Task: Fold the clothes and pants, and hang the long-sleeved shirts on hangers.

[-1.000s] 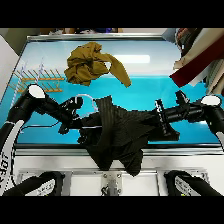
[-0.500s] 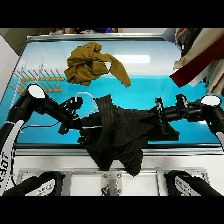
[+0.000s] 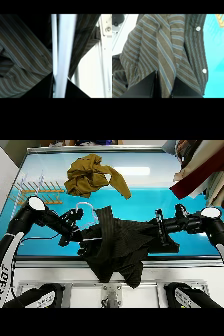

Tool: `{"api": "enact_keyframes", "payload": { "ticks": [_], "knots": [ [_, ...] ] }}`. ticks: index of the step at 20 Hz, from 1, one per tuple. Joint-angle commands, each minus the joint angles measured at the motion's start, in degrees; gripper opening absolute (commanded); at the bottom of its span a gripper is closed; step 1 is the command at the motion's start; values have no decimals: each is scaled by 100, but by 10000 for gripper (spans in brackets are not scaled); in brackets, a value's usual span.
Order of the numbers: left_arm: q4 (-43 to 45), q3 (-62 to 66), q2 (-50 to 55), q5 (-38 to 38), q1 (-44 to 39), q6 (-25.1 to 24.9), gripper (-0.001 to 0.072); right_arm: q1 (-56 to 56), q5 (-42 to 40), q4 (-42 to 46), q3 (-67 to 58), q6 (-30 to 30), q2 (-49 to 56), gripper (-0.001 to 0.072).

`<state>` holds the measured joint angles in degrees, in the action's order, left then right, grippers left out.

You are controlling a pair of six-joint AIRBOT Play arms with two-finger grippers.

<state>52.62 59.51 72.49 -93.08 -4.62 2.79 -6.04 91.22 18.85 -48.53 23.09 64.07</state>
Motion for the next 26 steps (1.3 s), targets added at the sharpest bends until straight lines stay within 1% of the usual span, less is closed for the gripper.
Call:
{"api": "enact_keyframes", "payload": {
  "ticks": [1, 3, 4, 5, 6, 7, 8, 11, 17, 19, 21, 25, 26],
  "knots": [
    [35, 2, 4, 28, -2, 625, 19, 2, 26, 0, 0, -2, 0, 21],
    [35, 2, 4, 28, -2, 848, 19, 2, 26, 0, -2, -2, -2, 21],
    [35, 2, 4, 28, -2, 973, 67, 2, 26, 0, -2, -2, -2, 21],
    [35, 2, 4, 46, -2, 1147, 277, 0, 28, 0, -2, -4, -2, 21],
    [35, 2, 2, 153, -2, 1502, 379, 0, 26, 0, -2, -4, -2, 21],
    [35, 4, 2, 295, -2, 1919, 378, 2, 26, 0, -2, -4, 0, 21],
    [35, 7, 2, 365, -2, 2103, 378, 2, 28, 0, -2, -4, -2, 21],
    [33, 31, 2, 428, 59, 2437, 378, 0, 26, 0, -2, -70, -2, 20],
    [22, 966, -4, 295, 682, 3969, 377, 0, 24, -4, -2, -332, -2, 20],
    [24, 1279, -127, 332, 944, 4358, 377, 0, 24, -4, -2, -527, -11, 19],
    [26, 1506, -350, 428, 1246, 4592, 377, -4, 24, -267, -2, -592, -24, 19],
    [37, 1582, -1071, 826, 1893, 5569, 376, -94, 4, -1261, -11, -612, -26, 18],
    [35, 1565, -1241, 828, 2041, 5842, 376, -140, -52, -1456, -9, -728, -48, 18]
  ]
}}
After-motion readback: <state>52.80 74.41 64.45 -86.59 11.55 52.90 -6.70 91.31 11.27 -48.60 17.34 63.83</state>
